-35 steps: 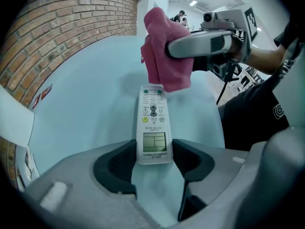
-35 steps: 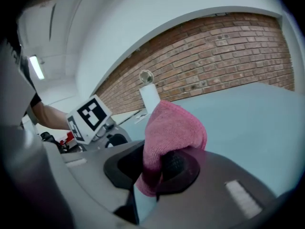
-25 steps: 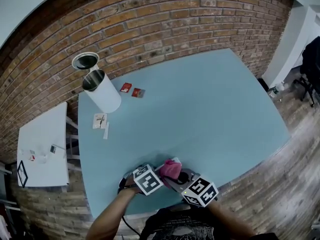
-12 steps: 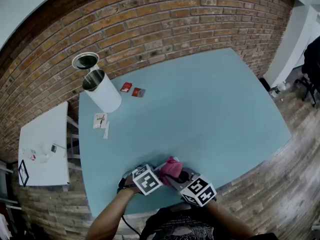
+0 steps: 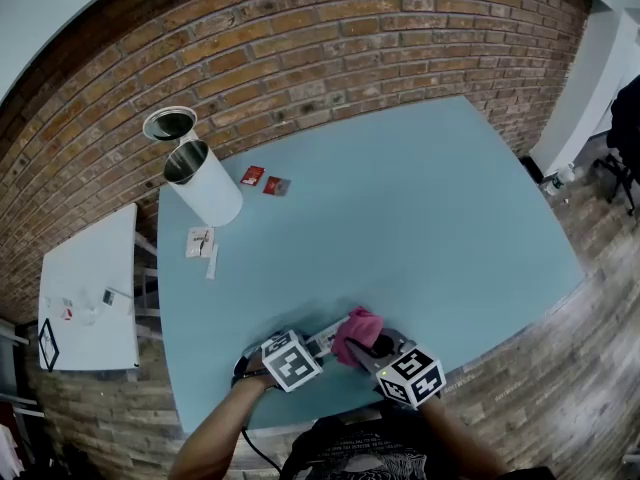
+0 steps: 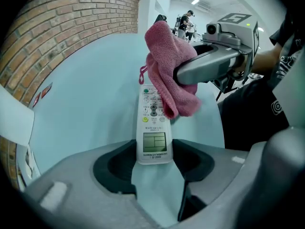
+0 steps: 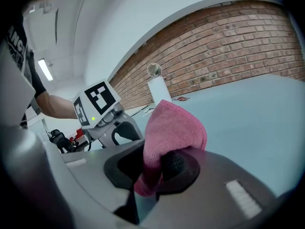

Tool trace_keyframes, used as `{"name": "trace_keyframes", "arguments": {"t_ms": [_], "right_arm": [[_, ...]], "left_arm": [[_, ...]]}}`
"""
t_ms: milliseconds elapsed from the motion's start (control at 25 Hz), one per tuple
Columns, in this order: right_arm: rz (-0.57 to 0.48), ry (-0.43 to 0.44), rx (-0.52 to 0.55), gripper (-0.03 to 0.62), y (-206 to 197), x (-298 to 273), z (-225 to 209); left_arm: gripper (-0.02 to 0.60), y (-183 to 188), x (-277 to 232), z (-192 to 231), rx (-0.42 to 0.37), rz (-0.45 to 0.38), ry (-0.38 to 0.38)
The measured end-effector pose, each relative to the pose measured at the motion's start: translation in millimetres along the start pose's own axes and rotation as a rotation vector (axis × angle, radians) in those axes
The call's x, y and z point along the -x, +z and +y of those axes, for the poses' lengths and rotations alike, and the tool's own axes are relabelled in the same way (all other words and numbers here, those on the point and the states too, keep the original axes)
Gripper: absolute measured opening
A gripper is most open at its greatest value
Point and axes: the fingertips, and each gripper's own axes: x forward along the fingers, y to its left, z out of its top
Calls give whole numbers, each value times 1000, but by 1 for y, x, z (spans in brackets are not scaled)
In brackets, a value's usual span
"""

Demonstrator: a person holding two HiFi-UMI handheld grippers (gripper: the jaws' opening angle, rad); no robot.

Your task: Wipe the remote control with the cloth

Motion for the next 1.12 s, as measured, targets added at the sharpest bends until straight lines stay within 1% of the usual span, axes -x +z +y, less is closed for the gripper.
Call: {"name": "trace_keyframes", "arguments": {"t_ms": [520, 720, 920, 1120], "right_arm": [[-37, -87, -55, 64, 5, 22, -50], [-37, -96, -60, 64, 11, 24, -63], [-54, -105, -28, 64, 42, 12, -83], [-24, -65, 28, 64, 60, -16, -85]], "left_arm": [[238, -2, -1, 0, 2, 29, 1], [238, -1, -2, 0, 0, 34, 1], [238, 0, -2, -1, -2, 44, -1], [238, 0, -2, -1, -1, 57, -3]]}}
